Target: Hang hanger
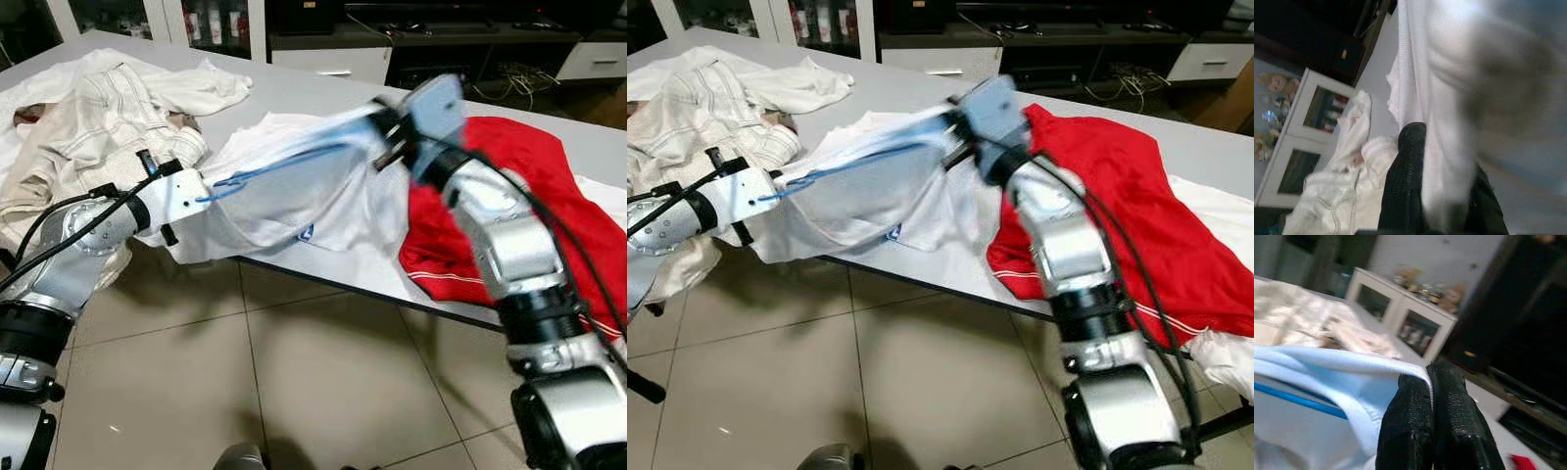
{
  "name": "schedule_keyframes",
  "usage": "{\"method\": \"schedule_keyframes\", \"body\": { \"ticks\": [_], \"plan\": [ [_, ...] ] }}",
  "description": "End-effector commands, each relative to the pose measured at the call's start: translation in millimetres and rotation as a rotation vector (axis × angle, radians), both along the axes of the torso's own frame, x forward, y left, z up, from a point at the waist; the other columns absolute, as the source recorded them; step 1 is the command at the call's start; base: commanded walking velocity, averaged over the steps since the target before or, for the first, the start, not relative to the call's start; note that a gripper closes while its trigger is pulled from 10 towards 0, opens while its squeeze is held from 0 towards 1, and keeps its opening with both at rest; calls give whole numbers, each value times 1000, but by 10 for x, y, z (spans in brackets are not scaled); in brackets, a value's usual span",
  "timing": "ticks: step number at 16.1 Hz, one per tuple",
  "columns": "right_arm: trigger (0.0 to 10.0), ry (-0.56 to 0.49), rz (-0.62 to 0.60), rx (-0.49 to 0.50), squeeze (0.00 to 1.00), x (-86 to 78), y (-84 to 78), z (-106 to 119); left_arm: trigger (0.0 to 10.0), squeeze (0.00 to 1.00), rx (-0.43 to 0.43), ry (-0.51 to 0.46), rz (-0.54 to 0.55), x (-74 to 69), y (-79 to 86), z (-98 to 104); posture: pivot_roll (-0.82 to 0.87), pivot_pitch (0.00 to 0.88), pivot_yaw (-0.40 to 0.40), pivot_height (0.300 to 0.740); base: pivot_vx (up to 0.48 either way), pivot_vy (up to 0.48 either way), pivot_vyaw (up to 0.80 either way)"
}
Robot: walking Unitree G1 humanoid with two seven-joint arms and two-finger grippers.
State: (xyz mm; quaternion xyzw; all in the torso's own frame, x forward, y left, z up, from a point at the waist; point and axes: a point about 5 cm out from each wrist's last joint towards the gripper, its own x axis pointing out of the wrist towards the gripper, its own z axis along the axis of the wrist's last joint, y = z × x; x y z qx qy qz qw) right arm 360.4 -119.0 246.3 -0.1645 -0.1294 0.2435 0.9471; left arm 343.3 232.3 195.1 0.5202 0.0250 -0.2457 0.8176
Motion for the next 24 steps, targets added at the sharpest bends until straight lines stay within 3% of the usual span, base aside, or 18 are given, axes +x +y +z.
{"method": "schedule_keyframes", "body": {
  "ticks": [1, 3, 6, 7, 8, 11, 12, 19, 21, 24],
  "plan": [
    [10000, -84, -111, 17, 0, 47, -185, 182, 0, 0, 6, 21, 16, -22, 53, -21, 178, 8, -45, 740, 0, 0, 0],
    [10000, -130, -184, 24, 0, 81, -275, 261, 0, 0, 6, 24, 15, -24, 47, -30, 176, 8, -45, 740, 0, 0, 0],
    [10000, -155, -141, 12, 0, 35, -215, 288, 0, 0, 6, 25, 18, -22, 51, -40, 172, 9, -45, 740, 0, 0, 0],
    [10000, -157, -91, 40, 706, -14, -166, 301, 0, 0, 7, 28, 21, -23, 55, -51, 167, 11, -47, 740, 0, 0, 0],
    [10000, -150, -58, 58, 1000, -37, -144, 303, 0, 0, 7, 30, 22, -27, 57, -58, 167, 11, -47, 740, 0, 0, 0],
    [10000, -123, 35, 108, 1000, -99, -84, 347, 0, 0, 6, 35, 23, -27, 53, -77, 160, 12, -50, 740, 0, 0, 0],
    [10000, -117, 44, 127, 0, -102, -90, 357, 0, 0, 6, 35, 23, -26, 51, -79, 160, 12, -50, 740, 0, 0, 0],
    [10000, -102, -69, 208, 0, -163, -437, 262, 0, 0, 15, 40, 20, -18, 57, -84, 150, 13, -37, 740, 0, 0, 0],
    [10000, -129, -81, 181, 0, -195, -458, 262, 0, 0, 16, 40, 19, -5, 51, -82, 145, 13, -34, 740, 0, 0, 0],
    [10000, -95, 76, 153, 0, -398, -253, 173, 0, 0, 17, 40, 13, 5, 31, -83, 143, 16, -32, 740, 0, 0, 0]
  ]
}}
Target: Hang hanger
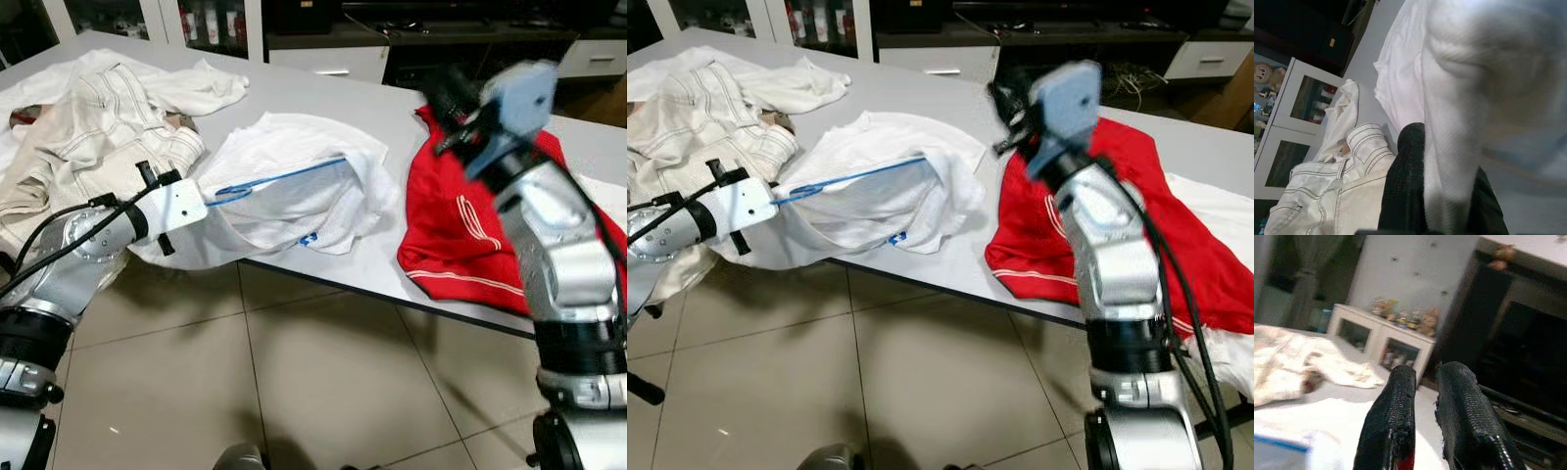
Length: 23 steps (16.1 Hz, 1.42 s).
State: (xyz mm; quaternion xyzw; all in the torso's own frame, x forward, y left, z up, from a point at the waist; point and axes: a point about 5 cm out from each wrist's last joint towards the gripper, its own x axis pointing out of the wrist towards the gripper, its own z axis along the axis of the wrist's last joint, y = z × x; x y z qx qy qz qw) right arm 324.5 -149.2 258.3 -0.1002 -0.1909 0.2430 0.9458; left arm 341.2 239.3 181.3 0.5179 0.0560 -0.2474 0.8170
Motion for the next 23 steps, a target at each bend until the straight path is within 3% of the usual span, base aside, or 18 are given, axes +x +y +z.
{"method": "schedule_keyframes", "body": {
  "ticks": [1, 2, 3, 4, 7, 13, 15, 18, 19, 20, 21, 23],
  "plan": [
    [10000, -6, 65, 1, 0, -67, 79, 45, 0, 0, 5, -13, -17, 26, -39, 54, 143, 16, -32, 740, 0, 0, 0],
    [10000, 13, 127, -3, 0, -130, 145, 16, 0, 0, 5, -13, -17, 24, -37, 52, 143, 17, -33, 740, 0, 0, 0],
    [10000, 61, 288, -26, 0, -313, 312, -77, 0, 0, 7, -11, -14, 20, -27, 45, 142, 19, -33, 740, 0, 0, 0],
    [10000, 110, 371, -22, 0, -410, 399, -162, 0, 0, 9, -9, -12, 17, -19, 39, 142, 19, -33, 740, 0, 0, 0],
    [10000, 267, 449, 8, 0, -451, 497, -387, 0, 0, 10, -7, -12, 17, -23, 33, 140, 20, -34, 740, 0, 0, 0],
    [10000, 486, 309, 13, 24, -199, 673, -838, 0, 0, 10, -18, -19, 30, -52, 54, 148, 20, -32, 740, 0, 0, 0],
    [10000, 524, 259, 7, 0, -138, 680, -927, 0, 0, 7, -18, -22, 28, -66, 50, 151, 21, -33, 740, 0, 0, 0],
    [10000, 600, 73, -8, 0, 26, 587, -1102, 0, 0, 1, -18, -29, 23, -94, 40, 153, 22, -39, 740, 0, 0, 0],
    [10000, 616, 10, -4, 318, 77, 529, -1135, 0, 0, -1, -18, -29, 20, -98, 36, 153, 22, -39, 740, 0, 0, 0],
    [10000, 620, -12, -1, 318, 94, 505, -1139, 0, 0, -2, -18, -29, 19, -99, 35, 153, 22, -39, 740, 0, 0, 0],
    [10000, 614, -64, 22, 1000, 145, 453, -1130, 0, 0, -4, -17, -31, 15, -107, 27, 153, 23, -41, 740, 0, 0, 0],
    [10000, 599, -100, 63, 1000, 201, 428, -1097, 0, 0, -7, -16, -37, 12, -126, 17, 153, 24, -41, 740, 0, 0, 0]
  ]
}}
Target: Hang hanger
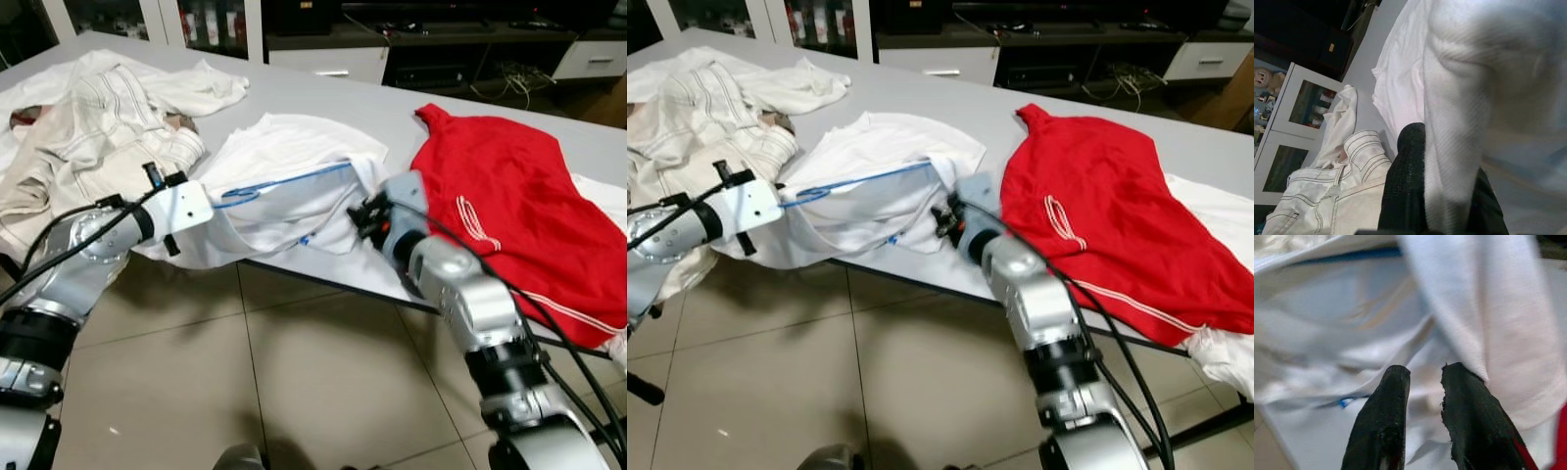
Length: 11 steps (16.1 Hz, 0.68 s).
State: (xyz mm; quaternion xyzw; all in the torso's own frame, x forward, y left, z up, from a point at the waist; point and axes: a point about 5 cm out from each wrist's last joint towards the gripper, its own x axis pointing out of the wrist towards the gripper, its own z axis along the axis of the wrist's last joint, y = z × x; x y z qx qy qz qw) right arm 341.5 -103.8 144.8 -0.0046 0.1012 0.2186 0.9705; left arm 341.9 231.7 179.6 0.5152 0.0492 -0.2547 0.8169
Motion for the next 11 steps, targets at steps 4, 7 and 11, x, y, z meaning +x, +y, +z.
{"method": "schedule_keyframes", "body": {
  "ticks": [4, 7, 11],
  "plan": [
    [10000, -59, -44, 70, 302, 127, 10, 181, 0, 0, -4, -11, -31, 0, -96, 18, 157, 24, -42, 740, 0, 0, 0],
    [10000, -59, -55, 80, 0, 148, 10, 196, 0, 0, -7, -6, -36, -12, -116, -1, 162, 23, -44, 740, 0, 0, 0],
    [10000, -28, -110, 97, 0, 177, -24, 130, 0, 0, -8, -1, -37, -21, -120, -20, 162, 23, -44, 740, 0, 0, 0]
  ]
}}
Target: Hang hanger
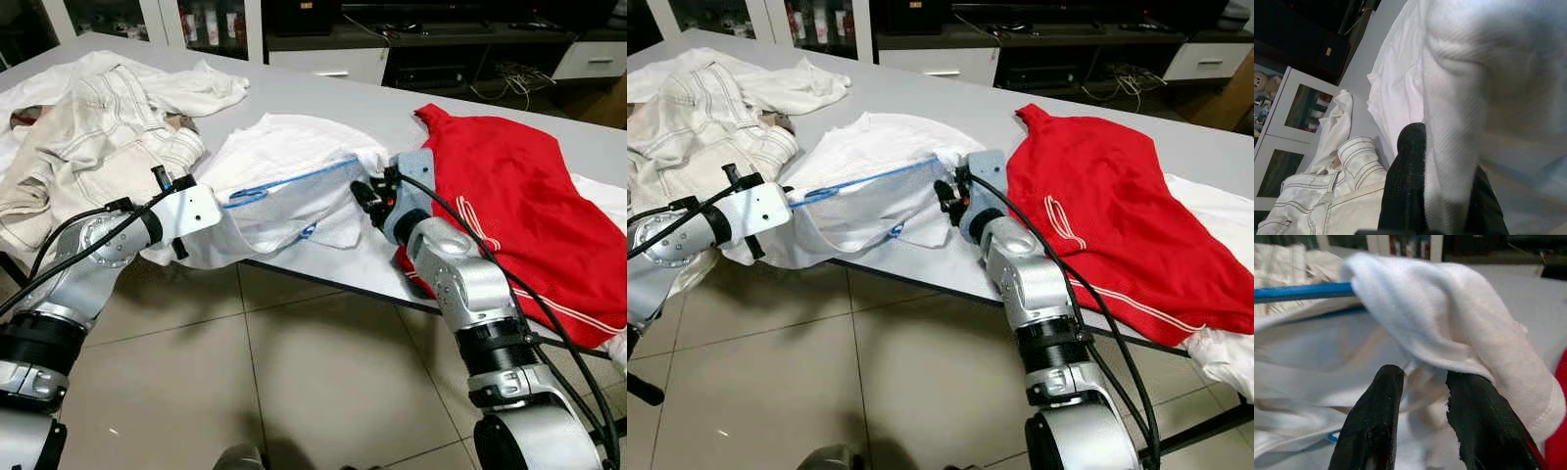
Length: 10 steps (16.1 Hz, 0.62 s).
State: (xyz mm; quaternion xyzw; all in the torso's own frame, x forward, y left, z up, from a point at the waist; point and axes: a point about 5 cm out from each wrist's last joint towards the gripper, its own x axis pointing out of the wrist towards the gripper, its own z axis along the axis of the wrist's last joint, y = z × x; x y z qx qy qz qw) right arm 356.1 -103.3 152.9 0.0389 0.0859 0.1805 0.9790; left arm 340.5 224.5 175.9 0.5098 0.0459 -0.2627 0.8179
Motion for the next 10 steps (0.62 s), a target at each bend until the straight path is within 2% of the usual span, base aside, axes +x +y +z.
{"method": "schedule_keyframes", "body": {
  "ticks": [1, 2, 4, 9, 10],
  "plan": [
    [10000, -2, -43, 18, 0, 40, -44, 25, 0, 0, 5, -8, -23, -5, -52, 19, 162, 23, -44, 740, 0, 0, 0],
    [10000, 33, -107, 43, 0, 77, -85, -29, 0, 0, 4, -12, -28, 2, -71, 31, 162, 23, -44, 740, 0, 0, 0],
    [10000, 55, -143, 62, 0, 99, -97, -54, 0, 0, 4, -15, -35, -2, -94, 33, 162, 23, -44, 740, 0, 0, 0],
    [10000, 60, -156, 101, 0, 142, -62, -28, 0, 0, -2, -16, -77, -49, -223, 9, 162, 23, -44, 740, 0, 0, 0],
    [4549, 63, -157, 104, 0, 147, -60, -40, 0, 0, -4, -14, -83, -54, -242, 0, 162, 23, -44, 740, 0, 0, 0]
  ]
}}
